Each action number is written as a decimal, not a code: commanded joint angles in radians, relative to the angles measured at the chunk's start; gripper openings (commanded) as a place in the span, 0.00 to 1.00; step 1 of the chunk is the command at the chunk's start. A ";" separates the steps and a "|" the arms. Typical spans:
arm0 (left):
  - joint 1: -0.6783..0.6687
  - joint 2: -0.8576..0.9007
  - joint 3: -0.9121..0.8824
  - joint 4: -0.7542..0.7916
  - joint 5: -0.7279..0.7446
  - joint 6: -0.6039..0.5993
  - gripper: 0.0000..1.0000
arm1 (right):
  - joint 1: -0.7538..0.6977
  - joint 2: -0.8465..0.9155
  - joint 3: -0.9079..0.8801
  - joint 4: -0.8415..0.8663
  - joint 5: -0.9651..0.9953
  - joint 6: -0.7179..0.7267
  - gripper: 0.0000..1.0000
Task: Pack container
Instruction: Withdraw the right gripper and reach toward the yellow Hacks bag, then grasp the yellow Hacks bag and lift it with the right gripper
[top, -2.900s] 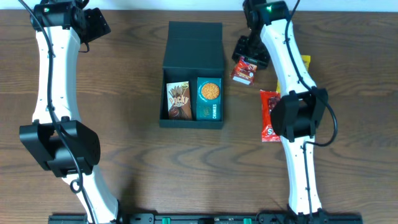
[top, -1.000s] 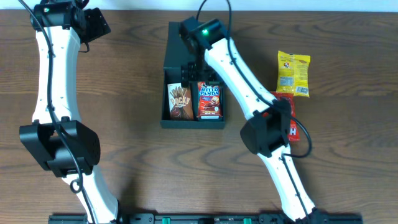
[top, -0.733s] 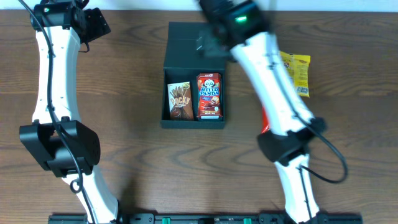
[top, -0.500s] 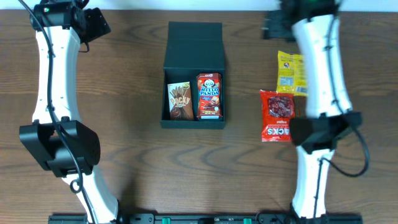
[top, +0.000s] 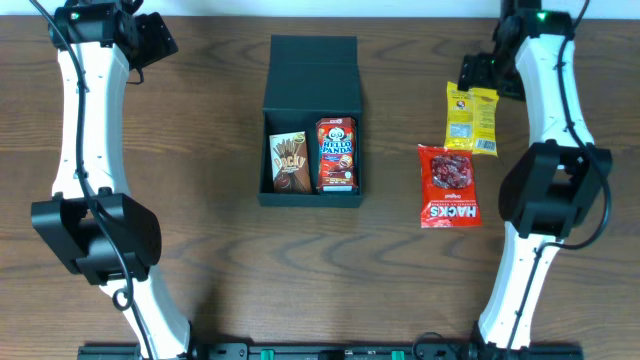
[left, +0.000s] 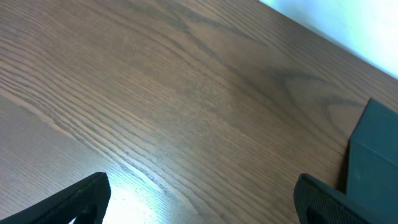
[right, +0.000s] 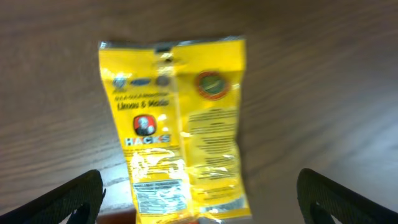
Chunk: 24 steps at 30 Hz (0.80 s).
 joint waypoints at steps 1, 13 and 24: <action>0.004 0.000 -0.002 -0.006 -0.003 0.018 0.96 | -0.047 0.006 -0.053 0.040 -0.146 -0.048 0.99; 0.003 0.000 -0.246 0.224 0.480 0.115 0.95 | -0.220 0.010 -0.286 0.164 -0.566 -0.115 0.99; 0.004 0.000 -0.468 0.445 0.712 0.085 0.95 | -0.211 0.010 -0.405 0.295 -0.671 -0.107 0.69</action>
